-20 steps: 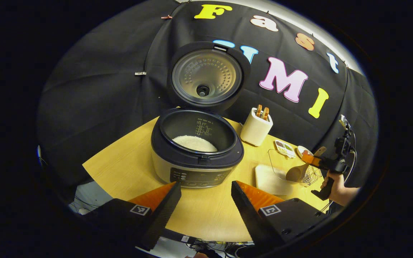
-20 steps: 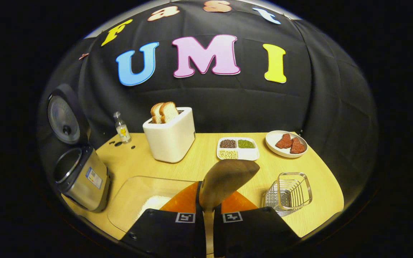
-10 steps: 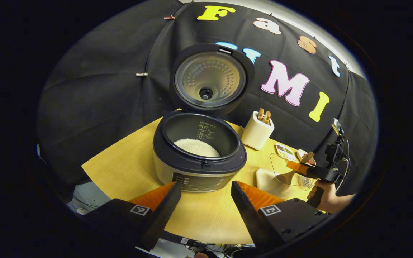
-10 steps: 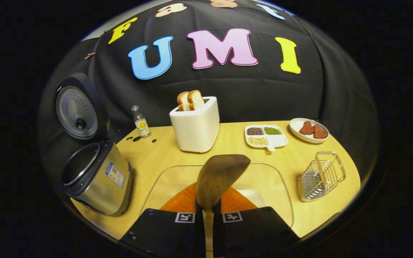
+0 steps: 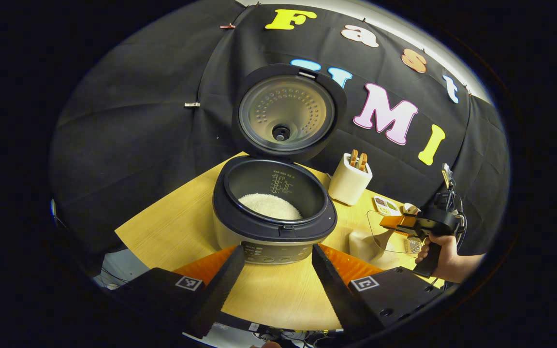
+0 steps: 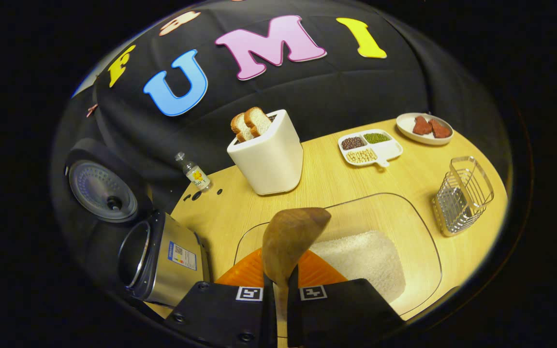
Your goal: Close the left gripper, press the button to open the rice cooker; take a wooden spoon from the chopstick holder with the right hand, scoop a spoonful of rice and pour it into the rice cooker, then put the wooden spoon back into the chopstick holder.
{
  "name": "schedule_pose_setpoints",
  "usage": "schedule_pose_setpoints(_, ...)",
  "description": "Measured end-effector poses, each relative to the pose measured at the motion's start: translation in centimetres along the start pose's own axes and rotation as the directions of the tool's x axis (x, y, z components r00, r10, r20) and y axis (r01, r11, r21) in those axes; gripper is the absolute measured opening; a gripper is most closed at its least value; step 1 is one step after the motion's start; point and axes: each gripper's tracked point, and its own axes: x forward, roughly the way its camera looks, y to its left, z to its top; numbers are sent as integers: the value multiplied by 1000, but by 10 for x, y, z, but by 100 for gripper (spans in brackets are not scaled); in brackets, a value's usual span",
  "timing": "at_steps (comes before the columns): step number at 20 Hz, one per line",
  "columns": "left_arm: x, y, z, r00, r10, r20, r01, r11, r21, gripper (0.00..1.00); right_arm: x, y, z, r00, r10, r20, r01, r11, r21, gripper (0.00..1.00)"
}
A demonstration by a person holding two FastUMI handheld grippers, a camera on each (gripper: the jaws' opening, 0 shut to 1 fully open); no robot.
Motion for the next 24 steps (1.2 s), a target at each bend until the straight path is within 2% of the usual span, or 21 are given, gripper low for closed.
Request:
schedule_pose_setpoints(5, 3, -10, 8, 1000, -21, 13, 21, 1000, 11, 95, -9, -11, 6, 1000, 22, -10, -20, 981, 195, 13)
schedule_pose_setpoints(6, 4, -12, 9, 1000, -26, 15, 26, 1000, 11, 92, -11, -14, 8, 1000, 23, -7, -20, 976, 217, 13)
schedule_pose_setpoints(7, 5, -14, 10, 999, -30, 16, 30, 999, 13, 95, -13, -17, 11, 1000, 25, -2, -23, 970, 242, 13)
schedule_pose_setpoints(14, 6, -19, 26, 998, -47, 43, 46, 998, 32, 95, -38, -52, 48, 997, -17, 77, -16, 912, 409, 13)
schedule_pose_setpoints(19, 5, -18, 32, 998, -42, 55, 40, 998, 51, 95, -58, -54, 79, 992, 4, 127, -71, 849, 524, 13)
schedule_pose_setpoints(24, -1, -21, 36, 997, -33, 74, 30, 999, 39, 95, -71, -26, 107, 982, 67, 179, -158, 809, 566, 12)
